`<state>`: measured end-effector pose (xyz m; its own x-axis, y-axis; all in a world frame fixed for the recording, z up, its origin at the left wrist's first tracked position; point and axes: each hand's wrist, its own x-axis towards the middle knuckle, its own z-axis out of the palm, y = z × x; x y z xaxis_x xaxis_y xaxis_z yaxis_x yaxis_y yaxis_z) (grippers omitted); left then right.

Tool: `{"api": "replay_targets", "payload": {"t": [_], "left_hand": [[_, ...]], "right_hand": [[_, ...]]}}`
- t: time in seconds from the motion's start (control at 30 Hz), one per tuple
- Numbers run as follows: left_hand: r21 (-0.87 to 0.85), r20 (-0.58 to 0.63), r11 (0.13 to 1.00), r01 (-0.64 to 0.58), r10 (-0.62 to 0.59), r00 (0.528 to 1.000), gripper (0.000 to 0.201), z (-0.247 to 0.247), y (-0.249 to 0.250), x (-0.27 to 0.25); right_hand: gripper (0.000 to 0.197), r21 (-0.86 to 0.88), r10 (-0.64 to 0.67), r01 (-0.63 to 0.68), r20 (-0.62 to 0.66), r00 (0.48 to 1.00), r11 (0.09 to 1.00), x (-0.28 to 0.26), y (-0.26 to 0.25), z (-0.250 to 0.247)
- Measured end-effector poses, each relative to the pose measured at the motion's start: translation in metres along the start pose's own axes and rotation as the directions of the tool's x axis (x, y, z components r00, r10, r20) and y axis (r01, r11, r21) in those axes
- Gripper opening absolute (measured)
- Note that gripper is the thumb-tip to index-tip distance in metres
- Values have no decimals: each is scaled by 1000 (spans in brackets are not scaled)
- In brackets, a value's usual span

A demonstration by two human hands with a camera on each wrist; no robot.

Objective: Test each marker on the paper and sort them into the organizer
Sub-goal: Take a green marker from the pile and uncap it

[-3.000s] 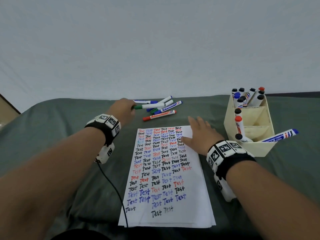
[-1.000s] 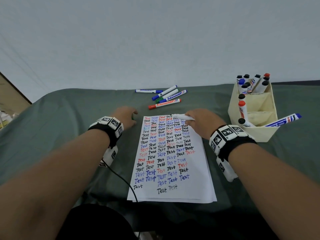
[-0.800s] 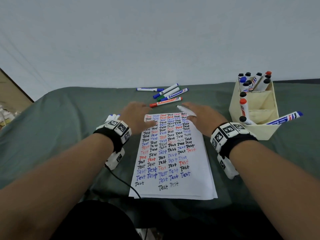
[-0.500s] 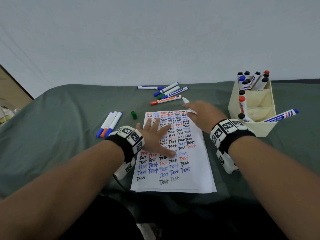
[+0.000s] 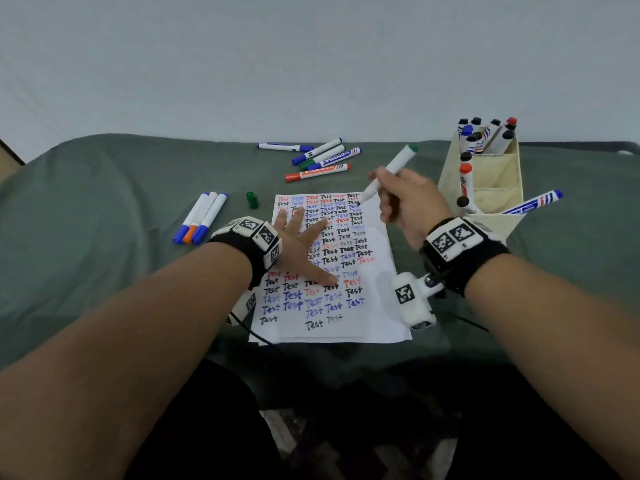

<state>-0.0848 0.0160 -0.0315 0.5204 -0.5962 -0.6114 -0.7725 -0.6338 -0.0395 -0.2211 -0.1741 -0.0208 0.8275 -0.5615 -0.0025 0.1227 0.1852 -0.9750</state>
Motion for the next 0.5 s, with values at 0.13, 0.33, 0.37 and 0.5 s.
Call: {"api": "replay_targets", "payload": {"t": [0.13,0.33,0.37,0.5], "left_hand": [[-8,3,1000,2,-2,1000,145,-1,2,-5],[-15,-4,1000,6,-6,1000,144,-1,3,-8],[-17,-6,1000,6,-6,1000,144,-1,3,-8],[-23,-13,1000,0,0,1000,144,0,3,-7]], "right_hand": [[17,349,162,-141,-32,986,927,-19,15,-4],[17,236,125,-104,-75,989,966,-38,36,-10],[23,189,95,-80,-73,993,979,-39,36,-12],[32,20,53,-52,-42,998,998,-43,36,-14]]}}
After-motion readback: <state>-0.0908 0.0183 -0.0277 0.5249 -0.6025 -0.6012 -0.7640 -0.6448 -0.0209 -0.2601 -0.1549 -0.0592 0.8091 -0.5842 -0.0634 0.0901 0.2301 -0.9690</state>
